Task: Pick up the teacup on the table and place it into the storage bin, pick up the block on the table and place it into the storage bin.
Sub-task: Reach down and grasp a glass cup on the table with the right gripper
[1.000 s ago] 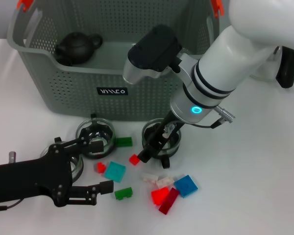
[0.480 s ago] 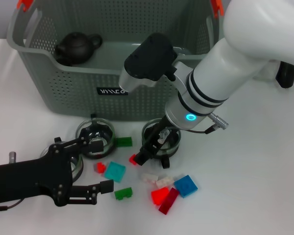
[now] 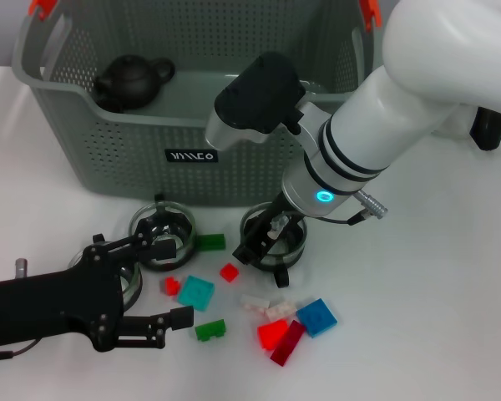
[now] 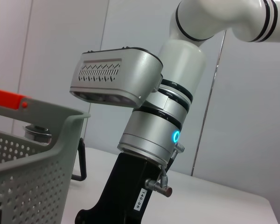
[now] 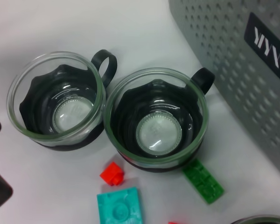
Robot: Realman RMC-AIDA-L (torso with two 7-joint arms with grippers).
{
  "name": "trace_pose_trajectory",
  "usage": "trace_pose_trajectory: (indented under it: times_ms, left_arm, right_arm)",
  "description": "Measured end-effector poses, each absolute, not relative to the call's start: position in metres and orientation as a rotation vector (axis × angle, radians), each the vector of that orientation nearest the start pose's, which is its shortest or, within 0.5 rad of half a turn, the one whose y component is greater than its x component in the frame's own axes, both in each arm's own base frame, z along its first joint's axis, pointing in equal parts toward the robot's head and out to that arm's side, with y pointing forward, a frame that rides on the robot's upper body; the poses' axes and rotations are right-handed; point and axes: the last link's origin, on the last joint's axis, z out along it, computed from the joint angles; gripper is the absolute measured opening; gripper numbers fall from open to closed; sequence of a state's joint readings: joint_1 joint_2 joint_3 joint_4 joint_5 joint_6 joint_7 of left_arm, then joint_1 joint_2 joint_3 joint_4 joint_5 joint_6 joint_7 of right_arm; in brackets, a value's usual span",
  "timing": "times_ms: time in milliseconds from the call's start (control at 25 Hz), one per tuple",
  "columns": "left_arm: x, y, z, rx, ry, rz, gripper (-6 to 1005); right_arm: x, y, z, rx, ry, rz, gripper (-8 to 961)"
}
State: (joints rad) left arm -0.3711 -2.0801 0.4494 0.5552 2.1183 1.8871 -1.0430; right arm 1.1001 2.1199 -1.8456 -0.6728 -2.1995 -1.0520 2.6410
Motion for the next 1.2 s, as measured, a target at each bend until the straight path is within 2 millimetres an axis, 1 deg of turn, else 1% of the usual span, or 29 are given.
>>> trace_pose_trajectory:
  times_ms: [160, 1200]
  left_arm:
    - [-0.2986, 0.2416, 0.0054, -2.738, -0.460, -0.966, 903]
    - [-0.2988, 0.2429, 0.0053, -2.732, -0.455, -0.961, 900]
  right_arm:
    - [0.0950, 0.3756, -0.1423, -2.812, 0.712, -0.497, 276]
    - [0.1003, 0.3730, -0.1445, -2.815, 0.688, -0.535, 282]
